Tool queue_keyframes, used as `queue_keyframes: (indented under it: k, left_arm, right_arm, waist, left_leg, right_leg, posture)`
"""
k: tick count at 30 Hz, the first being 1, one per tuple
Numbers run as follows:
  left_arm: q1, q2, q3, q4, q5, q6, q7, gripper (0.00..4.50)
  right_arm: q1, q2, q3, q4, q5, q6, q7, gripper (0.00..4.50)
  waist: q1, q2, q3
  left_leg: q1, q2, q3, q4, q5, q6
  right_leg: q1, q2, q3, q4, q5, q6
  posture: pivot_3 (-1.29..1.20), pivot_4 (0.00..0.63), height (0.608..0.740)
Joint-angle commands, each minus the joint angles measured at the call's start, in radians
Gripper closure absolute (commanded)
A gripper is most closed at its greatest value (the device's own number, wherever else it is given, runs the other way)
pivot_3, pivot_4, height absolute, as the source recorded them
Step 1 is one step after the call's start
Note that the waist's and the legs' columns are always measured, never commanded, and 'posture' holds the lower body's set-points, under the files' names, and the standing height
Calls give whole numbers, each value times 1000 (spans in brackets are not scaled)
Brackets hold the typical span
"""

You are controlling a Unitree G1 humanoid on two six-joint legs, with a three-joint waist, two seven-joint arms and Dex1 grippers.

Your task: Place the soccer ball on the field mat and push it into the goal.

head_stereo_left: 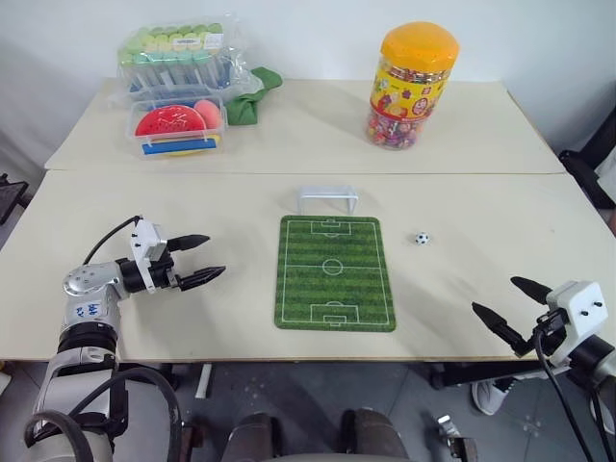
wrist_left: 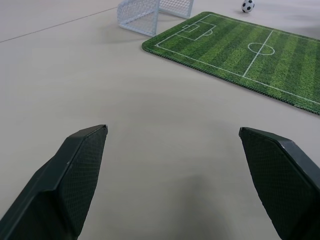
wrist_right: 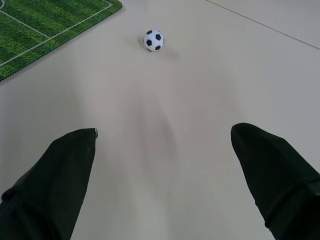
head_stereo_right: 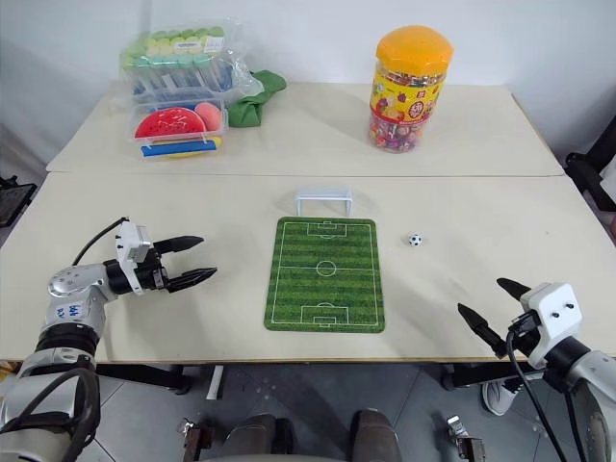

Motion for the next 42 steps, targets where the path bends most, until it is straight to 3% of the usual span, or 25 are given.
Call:
queue_keyframes:
  k: [1,8,11,18,28,34,42]
  left_arm:
    - [-3,12,8,-21,-10,-23,-13,21]
    - [6,12,14,-132,-33,103,41,21]
    - [35,3,13,-219,-41,152,72,21]
    - [119,-49,20,-436,-121,222,76,21]
    - [203,-66,-3,-570,-155,195,20,21]
    - [281,-60,21,-650,-249,230,-67,21]
    - [407,-39,49,-781,-285,268,-38,21]
  right_arm:
    - [-2,-23,-29,-7,9,1,5,0]
    - [-19,-35,-89,-52,13,58,-63,0]
    - [-65,-69,-112,-81,53,175,-104,0]
    - [-328,-143,4,-68,126,426,-142,0]
    - [-685,-118,292,338,-23,324,-14,0]
    - [-806,-71,382,533,-87,245,52,0]
    - [-943,14,460,814,-178,87,128,0]
  waist:
    - [0,0,0]
    - [0,0,0]
    - [-1,0,0]
    - [-10,0,0]
    - [-5,0,1]
    - [-15,0,1]
    - [-30,3,2]
  left_leg:
    - [0,0,0,0,0,0]
    - [0,0,0,0,0,0]
    - [0,0,0,0,0,0]
    - [-1,6,-1,2,0,0]
    - [-6,3,-1,9,-2,2]
    - [-11,6,-1,12,-2,3]
    - [-11,7,-2,12,-2,3]
  right_leg:
    - [0,0,0,0,0,0]
    - [0,0,0,0,0,0]
    - [0,-1,0,0,0,0]
    - [0,0,0,1,0,0]
    - [-1,0,-3,1,0,0]
    - [-3,0,-6,1,0,0]
    - [-3,0,-7,1,0,0]
  posture:
    - [0,150,740]
    - [0,150,740]
    - [0,150,740]
    - [0,150,740]
    - [0,150,740]
    - [0,150,740]
    - [0,150,740]
